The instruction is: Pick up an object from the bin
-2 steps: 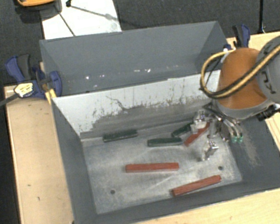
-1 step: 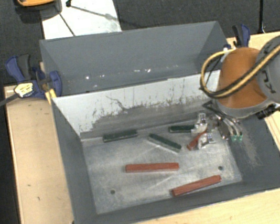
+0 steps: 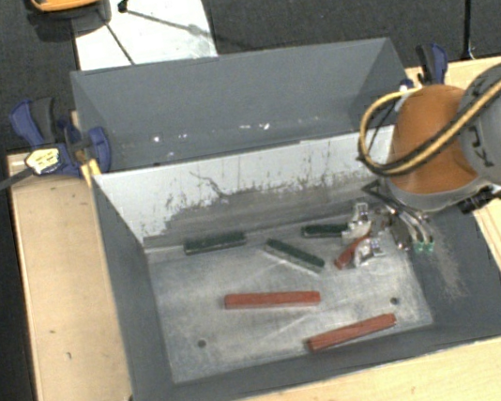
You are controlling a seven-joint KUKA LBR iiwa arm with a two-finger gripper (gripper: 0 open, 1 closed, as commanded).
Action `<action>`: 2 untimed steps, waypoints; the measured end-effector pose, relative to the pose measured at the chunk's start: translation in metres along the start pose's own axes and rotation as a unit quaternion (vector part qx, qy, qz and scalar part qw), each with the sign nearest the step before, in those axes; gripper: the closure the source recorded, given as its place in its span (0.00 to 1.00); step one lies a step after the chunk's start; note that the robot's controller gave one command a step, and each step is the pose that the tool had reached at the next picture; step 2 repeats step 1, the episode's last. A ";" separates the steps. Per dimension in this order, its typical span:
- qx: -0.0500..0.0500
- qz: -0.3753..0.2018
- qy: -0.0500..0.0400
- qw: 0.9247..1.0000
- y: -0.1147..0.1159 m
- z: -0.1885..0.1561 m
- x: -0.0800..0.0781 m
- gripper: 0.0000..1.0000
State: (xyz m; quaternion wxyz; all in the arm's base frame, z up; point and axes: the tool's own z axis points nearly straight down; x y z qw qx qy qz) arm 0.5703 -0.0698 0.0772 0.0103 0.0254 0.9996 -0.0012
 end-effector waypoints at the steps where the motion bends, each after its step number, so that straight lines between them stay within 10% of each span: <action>1: -0.001 0.025 0.009 1.000 -0.033 -0.131 -0.021 1.00; 2: -0.001 0.025 0.009 1.000 -0.033 -0.131 -0.021 1.00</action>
Offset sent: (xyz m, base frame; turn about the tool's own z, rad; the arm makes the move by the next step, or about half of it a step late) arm 0.0000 0.0000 0.0000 0.0000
